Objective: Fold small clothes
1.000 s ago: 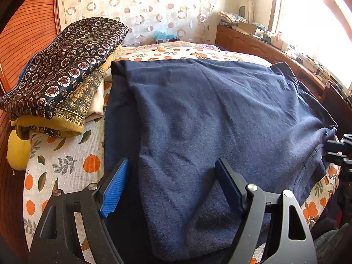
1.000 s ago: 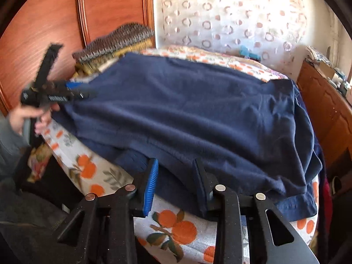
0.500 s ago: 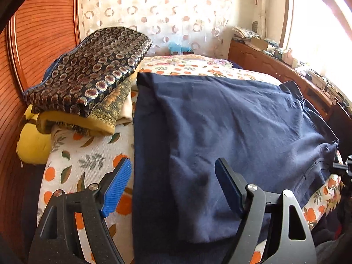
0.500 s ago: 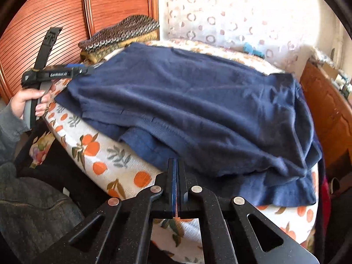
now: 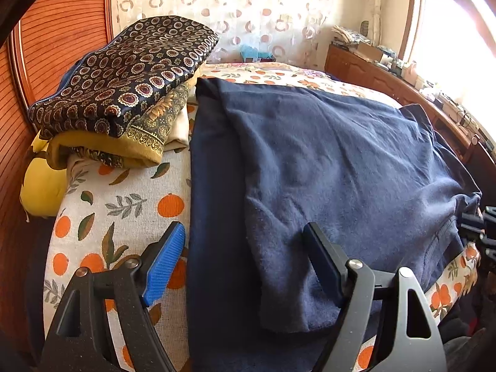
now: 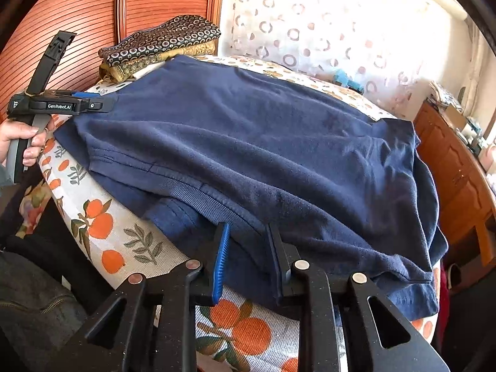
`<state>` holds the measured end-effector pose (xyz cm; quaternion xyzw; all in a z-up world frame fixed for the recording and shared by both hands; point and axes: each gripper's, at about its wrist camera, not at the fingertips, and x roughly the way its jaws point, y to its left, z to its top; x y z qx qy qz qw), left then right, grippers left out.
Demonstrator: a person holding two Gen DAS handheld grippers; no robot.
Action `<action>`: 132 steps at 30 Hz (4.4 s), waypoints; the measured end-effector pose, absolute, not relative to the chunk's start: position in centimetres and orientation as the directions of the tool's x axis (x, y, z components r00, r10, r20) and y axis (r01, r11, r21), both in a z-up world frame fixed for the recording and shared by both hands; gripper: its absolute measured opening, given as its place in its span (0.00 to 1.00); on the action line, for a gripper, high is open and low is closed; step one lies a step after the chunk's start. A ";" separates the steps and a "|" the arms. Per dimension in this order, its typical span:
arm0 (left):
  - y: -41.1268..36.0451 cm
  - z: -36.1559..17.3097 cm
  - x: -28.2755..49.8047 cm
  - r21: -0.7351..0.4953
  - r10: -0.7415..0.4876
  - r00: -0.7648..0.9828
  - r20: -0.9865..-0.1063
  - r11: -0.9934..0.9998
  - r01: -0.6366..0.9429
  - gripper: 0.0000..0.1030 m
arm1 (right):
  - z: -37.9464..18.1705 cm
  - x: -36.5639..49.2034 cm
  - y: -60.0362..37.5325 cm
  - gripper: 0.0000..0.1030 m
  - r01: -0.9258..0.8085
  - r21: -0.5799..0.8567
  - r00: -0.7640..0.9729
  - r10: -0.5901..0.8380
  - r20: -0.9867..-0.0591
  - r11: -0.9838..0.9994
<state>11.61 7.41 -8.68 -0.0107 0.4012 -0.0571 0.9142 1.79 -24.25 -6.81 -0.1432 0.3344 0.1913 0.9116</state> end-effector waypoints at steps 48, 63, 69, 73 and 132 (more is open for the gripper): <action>-25.6 5.1 17.5 -0.040 -0.531 0.506 -0.680 0.716 0.697 0.22 | -4.6 -6.1 -38.7 0.33 -0.147 0.111 0.862 0.182 -0.474 0.983; -16.7 0.9 18.9 -0.034 -0.430 0.550 -0.716 0.809 0.587 0.75 | -4.0 -3.2 -37.8 0.34 -0.170 0.079 0.853 0.186 -0.487 0.982; -11.8 -1.7 19.1 -0.063 -0.391 0.561 -0.729 0.855 0.514 0.75 | -2.9 -0.6 -34.8 0.34 -0.248 0.034 0.842 0.233 -0.486 0.968; -9.4 -2.4 18.5 -0.062 -0.368 0.583 -0.724 0.877 0.476 0.75 | -2.3 2.1 -32.2 0.34 -0.305 -0.001 0.823 0.262 -0.505 0.952; -6.0 -3.5 14.4 -0.067 -0.357 0.642 -0.679 0.901 0.429 0.75 | 4.2 18.5 -38.3 0.09 -0.017 -0.004 0.803 0.012 -0.596 1.000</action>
